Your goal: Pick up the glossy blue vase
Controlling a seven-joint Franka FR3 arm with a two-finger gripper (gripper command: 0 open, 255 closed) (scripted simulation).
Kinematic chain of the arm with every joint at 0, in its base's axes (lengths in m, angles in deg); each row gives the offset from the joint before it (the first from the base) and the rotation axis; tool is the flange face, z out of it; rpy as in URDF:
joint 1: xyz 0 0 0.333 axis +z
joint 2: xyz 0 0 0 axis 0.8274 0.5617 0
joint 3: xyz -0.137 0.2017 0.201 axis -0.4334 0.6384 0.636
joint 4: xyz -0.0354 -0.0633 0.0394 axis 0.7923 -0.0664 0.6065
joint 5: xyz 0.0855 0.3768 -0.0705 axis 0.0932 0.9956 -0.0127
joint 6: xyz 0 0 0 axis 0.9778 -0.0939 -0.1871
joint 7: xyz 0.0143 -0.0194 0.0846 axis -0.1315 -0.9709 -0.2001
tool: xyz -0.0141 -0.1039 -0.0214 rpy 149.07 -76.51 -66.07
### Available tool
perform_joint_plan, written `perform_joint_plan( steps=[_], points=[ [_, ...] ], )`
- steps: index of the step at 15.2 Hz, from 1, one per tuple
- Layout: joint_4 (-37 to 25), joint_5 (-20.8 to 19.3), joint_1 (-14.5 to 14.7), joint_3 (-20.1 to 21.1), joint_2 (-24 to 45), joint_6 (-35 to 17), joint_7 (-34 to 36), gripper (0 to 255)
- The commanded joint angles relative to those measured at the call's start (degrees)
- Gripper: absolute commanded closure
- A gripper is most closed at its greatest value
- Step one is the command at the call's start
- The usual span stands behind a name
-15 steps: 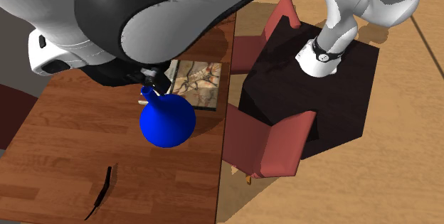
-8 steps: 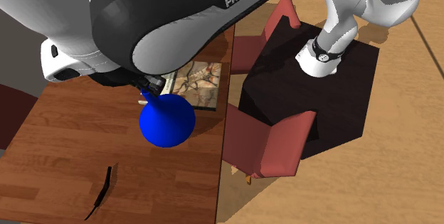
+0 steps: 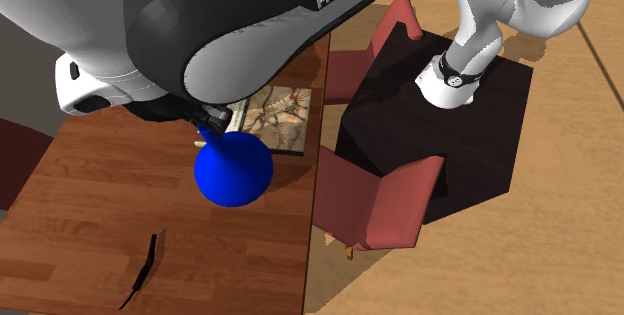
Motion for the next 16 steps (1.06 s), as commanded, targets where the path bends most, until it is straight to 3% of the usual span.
perform_joint_plan(
  steps=[1, 16],
  points=[
    [-0.99, -0.07, -0.06, -0.06, -0.15, 1.08, -0.01, 255],
    [-13.74, 0.38, -1.83, -0.17, 1.38, 12.16, -0.56, 255]
  ],
)
